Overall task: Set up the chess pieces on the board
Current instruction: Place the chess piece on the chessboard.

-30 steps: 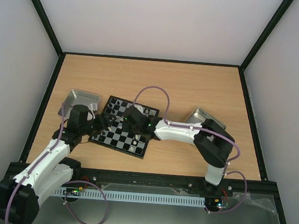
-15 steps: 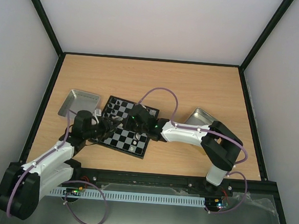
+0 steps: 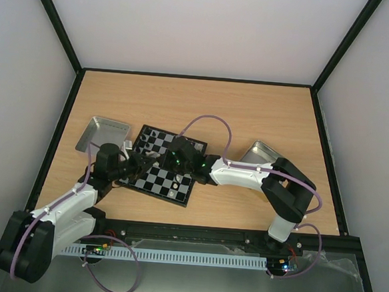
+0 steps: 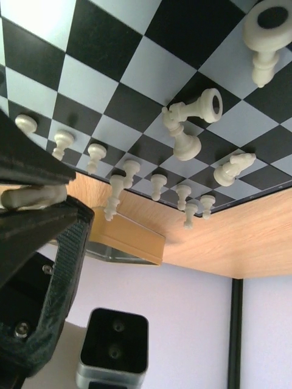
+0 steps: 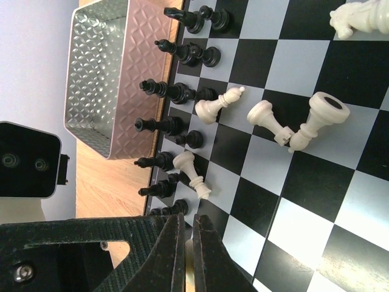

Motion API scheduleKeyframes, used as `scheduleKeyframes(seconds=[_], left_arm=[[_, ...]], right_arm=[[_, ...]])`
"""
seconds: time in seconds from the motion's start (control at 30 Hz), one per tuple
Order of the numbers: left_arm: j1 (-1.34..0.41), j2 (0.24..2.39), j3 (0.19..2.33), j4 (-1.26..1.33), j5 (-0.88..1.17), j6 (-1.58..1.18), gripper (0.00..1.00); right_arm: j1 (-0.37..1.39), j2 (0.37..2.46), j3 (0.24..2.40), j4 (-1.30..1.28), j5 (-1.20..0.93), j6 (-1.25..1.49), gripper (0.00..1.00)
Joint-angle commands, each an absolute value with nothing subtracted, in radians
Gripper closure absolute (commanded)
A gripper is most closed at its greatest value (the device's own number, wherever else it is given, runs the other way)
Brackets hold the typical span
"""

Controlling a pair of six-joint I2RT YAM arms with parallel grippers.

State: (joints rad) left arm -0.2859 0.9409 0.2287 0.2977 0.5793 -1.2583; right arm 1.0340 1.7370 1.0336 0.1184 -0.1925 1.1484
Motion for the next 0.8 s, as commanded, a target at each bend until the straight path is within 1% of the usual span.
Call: scheduleKeyframes(seconds=[0.0,0.1,0.17,0.3,0.4,0.57,0.77], left_arm=[[-0.292,0.933,0.242,0.277,0.572,-1.21,0.92],[-0.302,0.926,0.276,0.211,0.543,-1.148,0.96],[-0.31,0.923,0.313,0.142,0.515,-1.083,0.97],[-0.342,0.93,0.425,-0.042,0.43,-0.915,0.97],[-0.385,0.948,0.506,-0.181,0.338,-0.819,0.97],[-0.509,1.001,0.643,-0.328,0.198,-0.712,0.97],[-0.747,1.121,0.803,-0.461,-0.015,-0.672,0.97]], right_arm=[[1.031,1.718,1.022,0.149,-0.193,1.159,0.98],[1.03,1.71,1.025,0.133,-0.17,1.158,0.97],[1.03,1.695,1.036,0.098,-0.133,1.143,0.92],[1.027,1.647,1.08,-0.034,0.005,1.082,0.7],[1.018,1.583,1.084,-0.125,0.138,1.038,0.63],[1.002,1.44,1.028,-0.245,0.361,1.027,0.56],[0.986,1.263,0.927,-0.321,0.53,1.07,0.53]])
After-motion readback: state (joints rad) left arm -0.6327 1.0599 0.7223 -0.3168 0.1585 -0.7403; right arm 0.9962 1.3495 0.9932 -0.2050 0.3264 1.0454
